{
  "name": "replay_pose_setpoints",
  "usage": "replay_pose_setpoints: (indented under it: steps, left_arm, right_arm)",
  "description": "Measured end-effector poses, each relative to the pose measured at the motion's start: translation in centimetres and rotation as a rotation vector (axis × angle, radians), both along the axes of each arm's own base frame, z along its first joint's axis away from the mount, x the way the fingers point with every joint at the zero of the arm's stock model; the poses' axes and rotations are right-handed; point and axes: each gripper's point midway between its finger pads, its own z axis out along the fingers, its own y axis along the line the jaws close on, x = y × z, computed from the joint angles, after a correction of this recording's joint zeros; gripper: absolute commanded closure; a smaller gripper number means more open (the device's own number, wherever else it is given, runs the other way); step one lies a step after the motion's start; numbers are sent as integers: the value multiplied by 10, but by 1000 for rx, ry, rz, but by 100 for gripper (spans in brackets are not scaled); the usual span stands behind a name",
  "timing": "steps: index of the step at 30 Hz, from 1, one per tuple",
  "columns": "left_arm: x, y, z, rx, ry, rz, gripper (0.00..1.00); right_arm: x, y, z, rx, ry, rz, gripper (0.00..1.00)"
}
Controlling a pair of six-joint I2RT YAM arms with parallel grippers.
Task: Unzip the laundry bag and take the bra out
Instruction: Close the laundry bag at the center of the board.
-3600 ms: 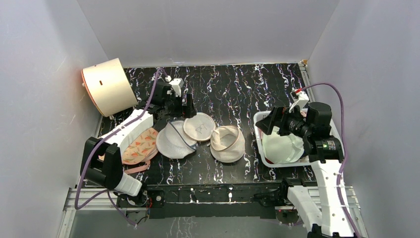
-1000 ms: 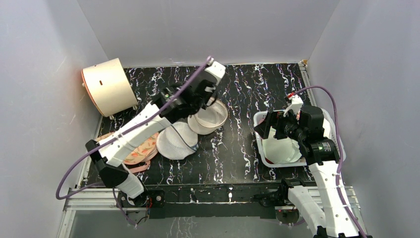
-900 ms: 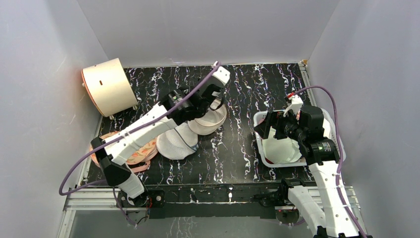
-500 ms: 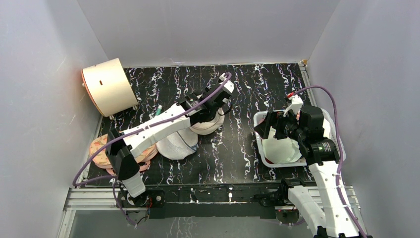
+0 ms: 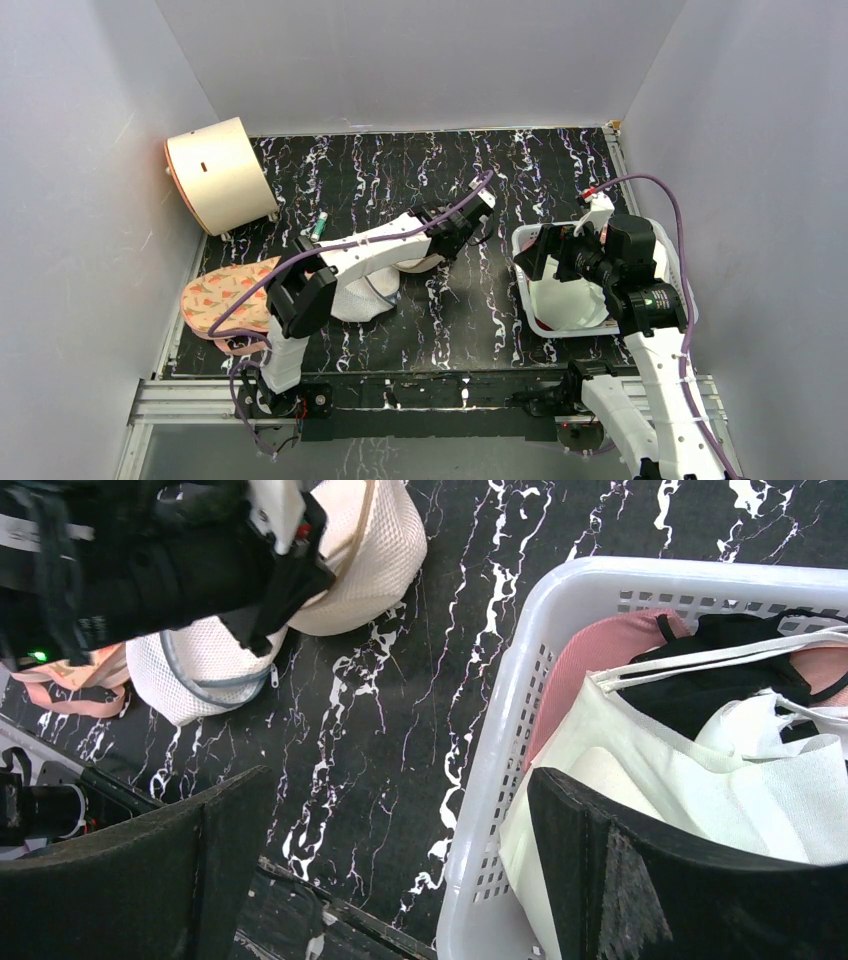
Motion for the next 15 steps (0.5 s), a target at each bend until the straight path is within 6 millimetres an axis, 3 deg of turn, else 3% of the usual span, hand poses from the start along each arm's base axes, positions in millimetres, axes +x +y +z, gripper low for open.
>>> replay_pose_setpoints:
  steps: [6, 15]
  left_arm:
    - [-1, -12, -23, -32, 47, -5, 87]
    - [-4, -7, -45, -128, 161, 7, 50]
  right_arm:
    - [0, 0, 0, 1, 1, -1, 2]
    - [0, 0, 0, 2, 2, -1, 2]
